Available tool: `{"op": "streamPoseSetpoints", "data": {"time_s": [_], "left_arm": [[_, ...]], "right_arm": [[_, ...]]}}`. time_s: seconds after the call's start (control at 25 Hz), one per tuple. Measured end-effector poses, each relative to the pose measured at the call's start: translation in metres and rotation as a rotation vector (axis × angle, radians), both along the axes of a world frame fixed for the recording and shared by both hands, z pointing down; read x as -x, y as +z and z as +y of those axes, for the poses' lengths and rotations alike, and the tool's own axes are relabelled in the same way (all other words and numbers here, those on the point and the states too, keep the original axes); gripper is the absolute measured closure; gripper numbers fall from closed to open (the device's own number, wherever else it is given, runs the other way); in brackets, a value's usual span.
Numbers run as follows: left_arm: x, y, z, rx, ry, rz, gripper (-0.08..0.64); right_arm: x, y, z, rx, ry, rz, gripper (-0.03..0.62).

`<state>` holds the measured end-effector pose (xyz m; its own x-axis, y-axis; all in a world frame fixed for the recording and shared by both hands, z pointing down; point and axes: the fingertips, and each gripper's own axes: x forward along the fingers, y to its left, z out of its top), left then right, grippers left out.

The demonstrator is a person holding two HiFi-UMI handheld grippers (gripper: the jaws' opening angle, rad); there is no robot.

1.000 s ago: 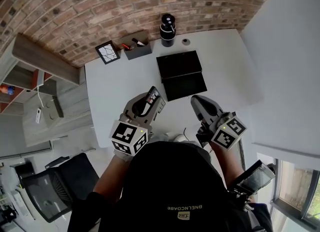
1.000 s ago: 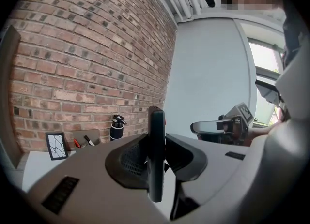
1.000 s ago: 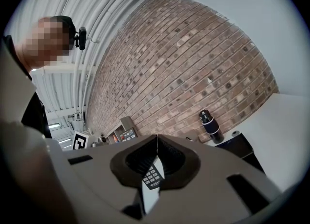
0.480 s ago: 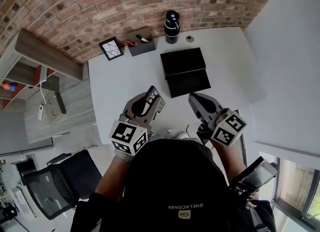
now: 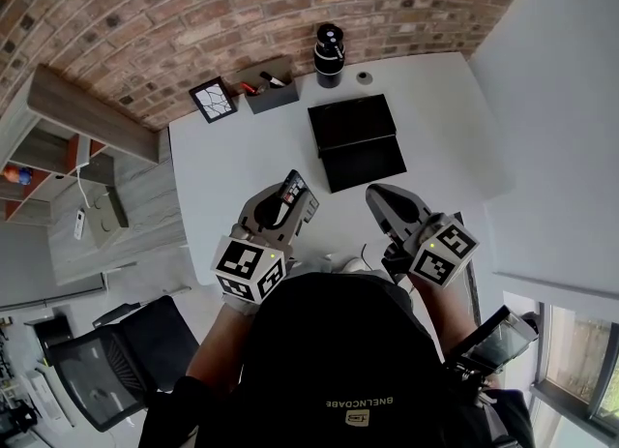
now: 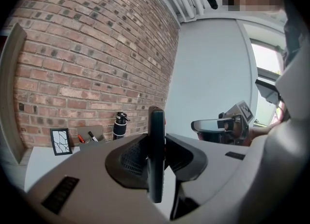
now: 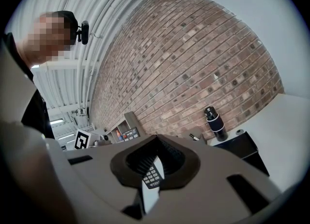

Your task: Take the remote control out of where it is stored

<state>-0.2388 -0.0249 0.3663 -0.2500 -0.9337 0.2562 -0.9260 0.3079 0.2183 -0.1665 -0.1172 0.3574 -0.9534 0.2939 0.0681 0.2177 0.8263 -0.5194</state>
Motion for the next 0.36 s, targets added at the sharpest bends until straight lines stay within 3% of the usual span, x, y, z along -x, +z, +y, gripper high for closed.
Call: {"op": "streamPoseSetpoints", "data": {"time_s": [0.36], "left_arm": [[0.0058,0.0021,-0.0042,0.003,0.006,0.002,0.46]], "right_arm": [[0.0014,0.0016,-0.0036,-0.001,0.009,0.007,0.586]]}}
